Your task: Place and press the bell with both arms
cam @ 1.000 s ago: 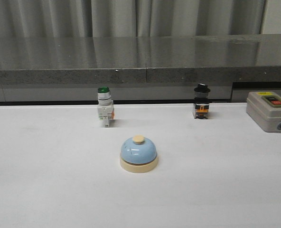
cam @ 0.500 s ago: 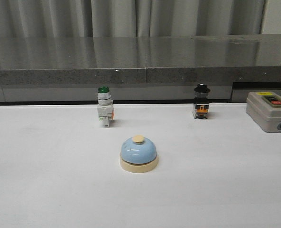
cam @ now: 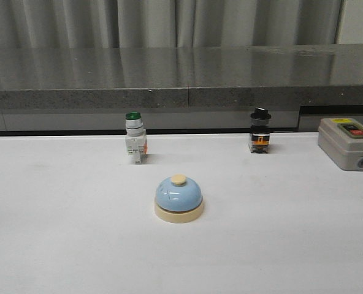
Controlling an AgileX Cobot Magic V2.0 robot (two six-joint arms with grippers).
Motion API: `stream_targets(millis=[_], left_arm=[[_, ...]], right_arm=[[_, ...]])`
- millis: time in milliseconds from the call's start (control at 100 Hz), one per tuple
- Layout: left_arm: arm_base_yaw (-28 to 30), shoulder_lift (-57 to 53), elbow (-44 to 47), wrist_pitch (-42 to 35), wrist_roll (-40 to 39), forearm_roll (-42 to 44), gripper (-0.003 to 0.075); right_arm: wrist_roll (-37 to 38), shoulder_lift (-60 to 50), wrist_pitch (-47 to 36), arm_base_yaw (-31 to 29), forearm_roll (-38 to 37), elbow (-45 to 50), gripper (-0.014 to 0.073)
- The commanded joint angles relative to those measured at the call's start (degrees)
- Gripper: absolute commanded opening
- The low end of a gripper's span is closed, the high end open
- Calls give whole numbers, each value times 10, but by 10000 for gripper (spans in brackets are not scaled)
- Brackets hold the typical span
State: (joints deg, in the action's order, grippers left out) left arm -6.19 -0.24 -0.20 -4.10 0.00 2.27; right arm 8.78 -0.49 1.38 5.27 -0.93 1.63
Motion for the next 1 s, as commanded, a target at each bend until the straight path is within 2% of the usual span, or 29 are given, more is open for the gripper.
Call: stream_targets(millis=[0,240,380,710,790,990], left_arm=[[1,-18,32,-46,-7,1,-21],[1,-18,32,-46,-7,1,-21],[1,-18,32,-46,-7,1,-21],[1,-18,32,-46,-7,1,-21],[1,-18,32,-46,-7,1,-21],[1,-18,32,-46,-7,1,-21]], right_arm=[[-2,-12,-50,-3,0,-11,-64],[-18,-12,-52,-3,-4,-11,-64],[-21,-12,-90,-3,-4,-11,-64],[-21,-12,-273,-3,-3,-13,-64],[-14,-9,-241,-3,1,-25,-64],[8,36,-57,-2,1,-111,-64]])
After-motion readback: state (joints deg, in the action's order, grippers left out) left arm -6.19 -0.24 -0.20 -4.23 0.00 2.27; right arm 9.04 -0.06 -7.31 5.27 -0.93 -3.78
